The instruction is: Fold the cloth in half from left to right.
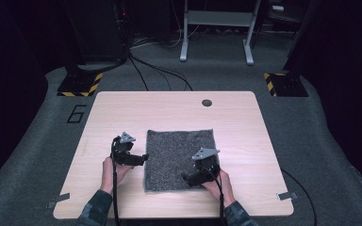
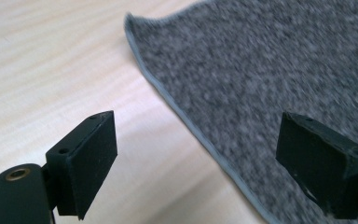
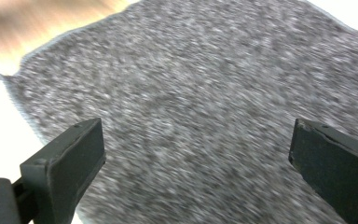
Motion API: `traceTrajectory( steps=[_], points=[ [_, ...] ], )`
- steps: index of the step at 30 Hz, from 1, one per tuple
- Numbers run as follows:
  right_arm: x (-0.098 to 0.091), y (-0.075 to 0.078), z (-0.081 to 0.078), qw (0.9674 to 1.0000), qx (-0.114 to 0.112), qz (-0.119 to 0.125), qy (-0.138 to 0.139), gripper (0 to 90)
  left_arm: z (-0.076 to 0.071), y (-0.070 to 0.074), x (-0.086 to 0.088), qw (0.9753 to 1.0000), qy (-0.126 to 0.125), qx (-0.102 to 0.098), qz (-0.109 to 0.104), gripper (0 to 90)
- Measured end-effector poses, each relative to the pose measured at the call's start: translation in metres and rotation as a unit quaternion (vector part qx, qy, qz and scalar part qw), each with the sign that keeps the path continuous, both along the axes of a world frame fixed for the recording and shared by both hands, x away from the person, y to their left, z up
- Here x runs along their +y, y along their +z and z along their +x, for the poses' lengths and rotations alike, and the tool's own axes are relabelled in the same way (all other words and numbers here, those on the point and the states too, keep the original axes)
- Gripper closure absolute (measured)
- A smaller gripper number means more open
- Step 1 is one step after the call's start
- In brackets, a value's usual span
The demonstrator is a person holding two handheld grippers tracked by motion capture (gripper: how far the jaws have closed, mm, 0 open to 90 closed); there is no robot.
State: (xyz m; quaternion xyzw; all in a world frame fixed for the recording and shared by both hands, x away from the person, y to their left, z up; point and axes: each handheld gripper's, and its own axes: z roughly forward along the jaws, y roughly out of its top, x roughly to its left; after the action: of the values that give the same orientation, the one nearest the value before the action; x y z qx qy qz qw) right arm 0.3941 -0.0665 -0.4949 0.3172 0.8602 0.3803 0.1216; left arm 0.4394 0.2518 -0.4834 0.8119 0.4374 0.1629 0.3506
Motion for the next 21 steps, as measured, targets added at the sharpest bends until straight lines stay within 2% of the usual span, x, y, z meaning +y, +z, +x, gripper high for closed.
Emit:
traceTrajectory(
  steps=[4, 8, 9, 11, 12, 13, 15, 19, 21],
  points=[
    [0.014, 0.0, -0.006, 0.9999, -0.002, -0.001, 0.016, 3.4, 0.016, 0.001, 0.0, 1.0, 0.006, -0.001, -0.007, 12.7],
    [0.025, 0.0, -0.009, 0.9996, -0.002, 0.003, 0.028, 4.0, 0.033, 0.0, -0.001, 0.9999, 0.01, 0.007, -0.011, 12.8],
    [0.028, 0.0, -0.011, 0.9996, 0.002, 0.009, 0.027, 4.2, 0.037, -0.001, -0.002, 0.9997, 0.013, 0.011, -0.017, 12.6],
    [0.034, -0.001, -0.013, 0.9993, 0.005, 0.006, 0.036, 4.3, 0.045, -0.002, -0.003, 0.9998, 0.016, 0.011, -0.01, 12.4],
    [0.039, -0.002, -0.015, 0.9991, 0.004, 0.0, 0.042, 4.4, 0.049, -0.003, -0.004, 0.9996, 0.017, 0.02, -0.014, 12.3],
    [0.045, -0.002, -0.019, 0.9989, 0.013, -0.001, 0.045, 4.5, 0.051, -0.004, -0.004, 0.9994, 0.019, 0.02, -0.018, 12.2],
    [0.052, -0.004, -0.02, 0.9982, 0.007, -0.004, 0.059, 4.8, 0.057, -0.005, -0.005, 0.9993, 0.025, 0.019, -0.02, 12.2],
    [0.071, -0.005, -0.027, 0.9969, 0.003, 0.0, 0.079, 6.8, 0.071, -0.008, -0.006, 0.9986, 0.028, 0.032, -0.03, 12.0],
    [0.081, -0.004, -0.03, 0.9958, 0.003, 0.0, 0.091, 8.4, 0.075, -0.009, -0.007, 0.9988, 0.036, 0.024, -0.025, 12.7]
  ],
)
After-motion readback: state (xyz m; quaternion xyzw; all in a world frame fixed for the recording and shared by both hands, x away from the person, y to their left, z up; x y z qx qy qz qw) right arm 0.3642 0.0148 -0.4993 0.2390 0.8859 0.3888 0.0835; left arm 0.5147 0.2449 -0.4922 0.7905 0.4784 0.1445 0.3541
